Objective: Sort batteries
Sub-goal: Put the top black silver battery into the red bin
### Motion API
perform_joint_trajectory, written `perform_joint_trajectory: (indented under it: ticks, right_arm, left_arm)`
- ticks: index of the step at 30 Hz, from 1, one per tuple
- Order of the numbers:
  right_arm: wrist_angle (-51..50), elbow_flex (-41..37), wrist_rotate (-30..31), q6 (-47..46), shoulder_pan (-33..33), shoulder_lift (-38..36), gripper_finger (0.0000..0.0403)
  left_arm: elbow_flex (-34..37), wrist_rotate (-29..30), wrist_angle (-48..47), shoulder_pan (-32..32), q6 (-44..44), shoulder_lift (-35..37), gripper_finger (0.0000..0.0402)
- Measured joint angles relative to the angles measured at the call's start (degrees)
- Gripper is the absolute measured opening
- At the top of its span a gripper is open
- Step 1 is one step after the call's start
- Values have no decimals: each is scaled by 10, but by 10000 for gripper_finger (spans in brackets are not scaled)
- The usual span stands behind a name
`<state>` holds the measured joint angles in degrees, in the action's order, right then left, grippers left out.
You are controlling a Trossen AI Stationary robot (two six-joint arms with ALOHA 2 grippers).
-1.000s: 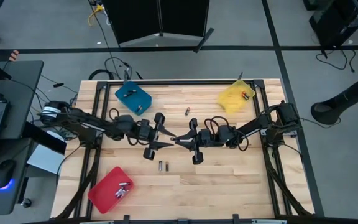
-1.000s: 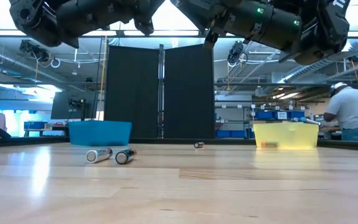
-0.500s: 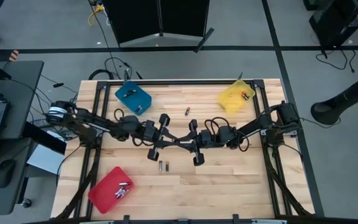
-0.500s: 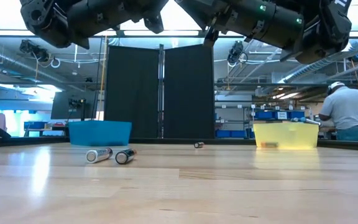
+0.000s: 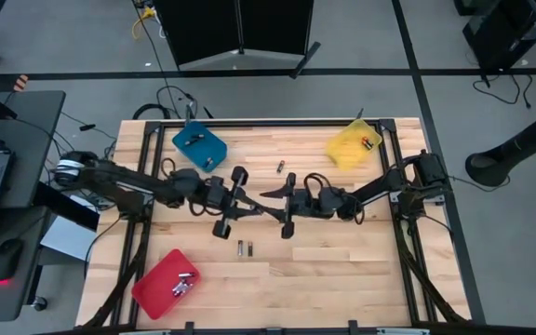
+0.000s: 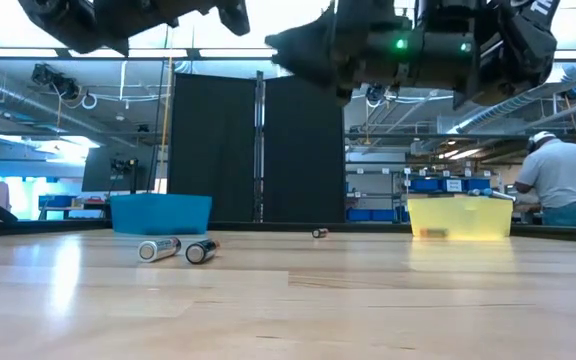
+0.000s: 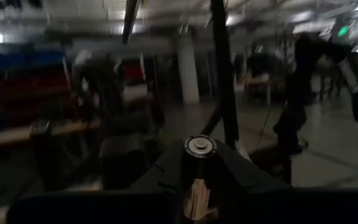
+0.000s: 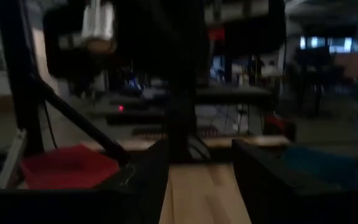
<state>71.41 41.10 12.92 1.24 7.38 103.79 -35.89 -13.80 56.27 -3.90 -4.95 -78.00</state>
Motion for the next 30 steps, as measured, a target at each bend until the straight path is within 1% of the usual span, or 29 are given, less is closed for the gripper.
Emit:
perform_joint_trajectory:
  ticks: [4,7,9,12,15,18,23,27,30]
  right_arm:
    - [-50,0,3,-19,-10,0,191]
    - [-79,0,3,-30,-15,0,187]
    - [-90,0,3,-31,-17,0,182]
    - [-101,0,3,-32,-17,0,176]
    - [-107,0,3,-32,-16,0,171]
    - [-113,0,3,-37,-16,0,169]
    - [-124,-1,2,-47,-16,0,169]
    - [-125,-1,1,-48,-16,0,168]
    - [-128,-1,1,-59,-16,0,168]
  left_arm:
    - [-21,7,-181,-3,-1,75,59]
    - [-62,47,-375,-25,-3,125,58]
    - [-100,76,-509,-48,2,145,58]
    - [-167,109,-700,-94,58,157,58]
    - [-219,133,-858,-148,163,155,58]
    - [-245,144,-950,-206,288,149,58]
    - [-237,147,-1049,-311,514,141,58]
    - [-210,151,-1086,-386,658,128,58]
    - [-168,157,-1078,-426,735,119,58]
